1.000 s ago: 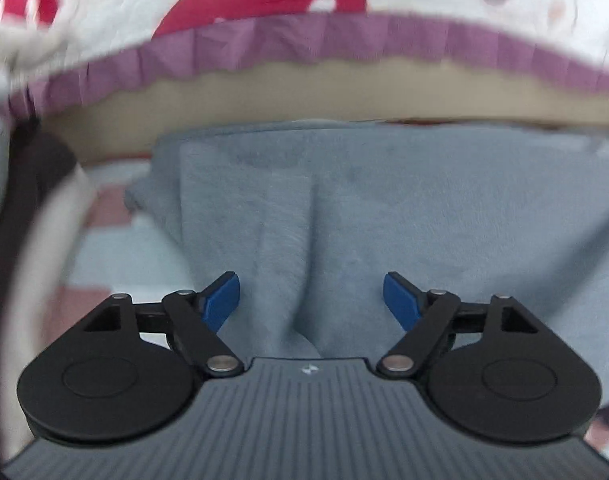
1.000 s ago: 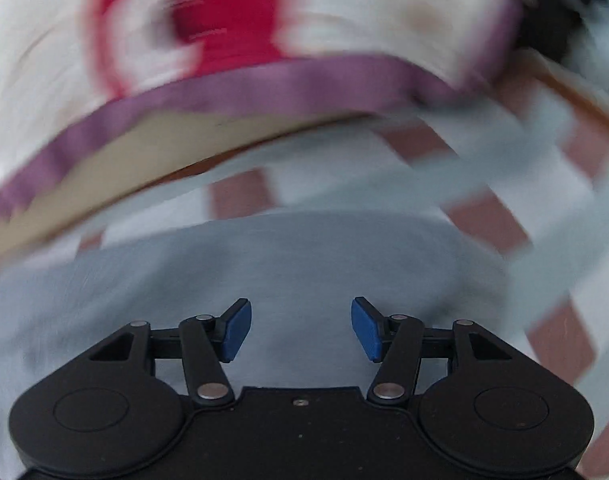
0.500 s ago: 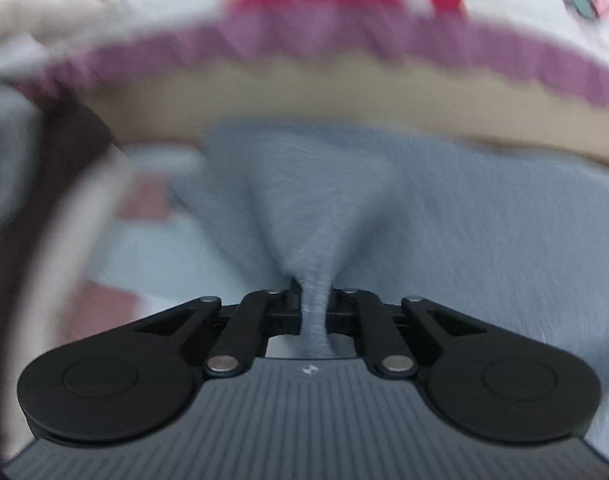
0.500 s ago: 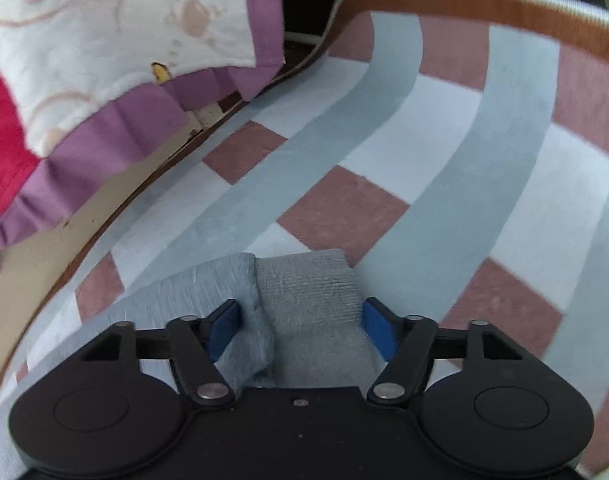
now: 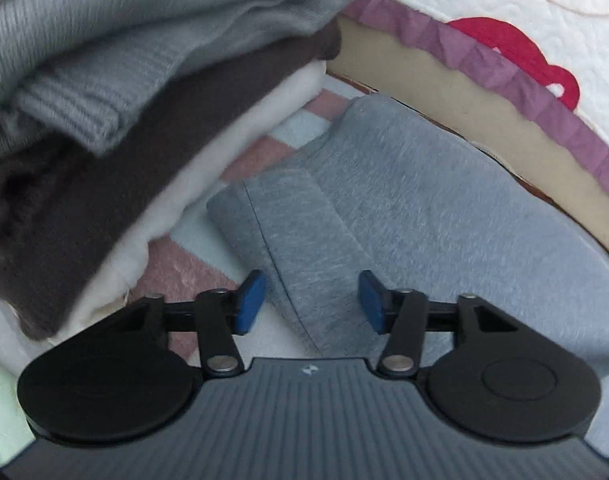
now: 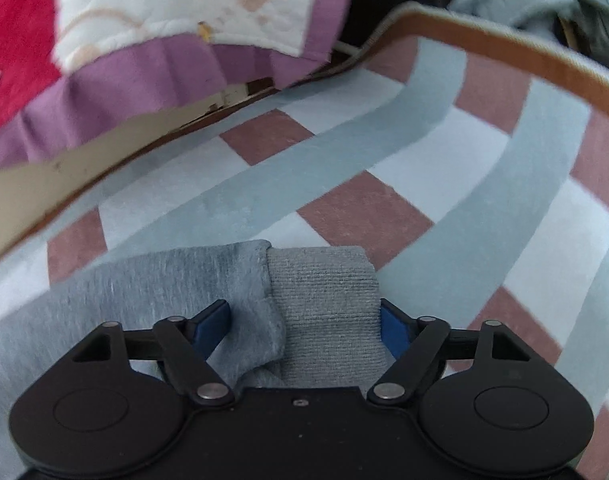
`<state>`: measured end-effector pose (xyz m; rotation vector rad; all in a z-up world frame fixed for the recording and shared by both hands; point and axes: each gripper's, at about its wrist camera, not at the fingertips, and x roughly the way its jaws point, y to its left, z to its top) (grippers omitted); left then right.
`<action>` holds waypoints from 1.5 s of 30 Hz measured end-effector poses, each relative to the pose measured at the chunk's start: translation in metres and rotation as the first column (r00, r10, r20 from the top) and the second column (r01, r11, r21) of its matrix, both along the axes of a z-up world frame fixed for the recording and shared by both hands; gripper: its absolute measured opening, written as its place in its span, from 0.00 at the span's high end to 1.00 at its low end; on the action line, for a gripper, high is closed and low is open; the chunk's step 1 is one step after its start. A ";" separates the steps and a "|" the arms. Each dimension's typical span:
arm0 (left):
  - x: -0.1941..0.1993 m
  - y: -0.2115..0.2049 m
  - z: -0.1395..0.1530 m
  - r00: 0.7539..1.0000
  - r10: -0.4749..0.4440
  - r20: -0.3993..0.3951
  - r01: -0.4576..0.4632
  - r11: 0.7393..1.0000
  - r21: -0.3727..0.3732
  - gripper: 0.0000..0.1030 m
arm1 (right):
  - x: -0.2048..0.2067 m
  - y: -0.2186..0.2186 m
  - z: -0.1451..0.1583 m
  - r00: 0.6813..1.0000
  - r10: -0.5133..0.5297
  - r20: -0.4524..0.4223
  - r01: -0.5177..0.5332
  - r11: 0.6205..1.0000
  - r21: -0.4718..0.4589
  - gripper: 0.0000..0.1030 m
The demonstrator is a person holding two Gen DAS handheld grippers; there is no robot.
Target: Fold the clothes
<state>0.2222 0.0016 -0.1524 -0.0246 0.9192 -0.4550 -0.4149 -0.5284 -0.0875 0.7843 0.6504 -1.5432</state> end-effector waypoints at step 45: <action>-0.025 -0.008 0.037 0.924 -0.273 0.268 0.260 0.962 0.085 0.76 | 0.430 0.147 0.017 0.148 0.960 -0.238 -0.985 0.164 0.051 0.56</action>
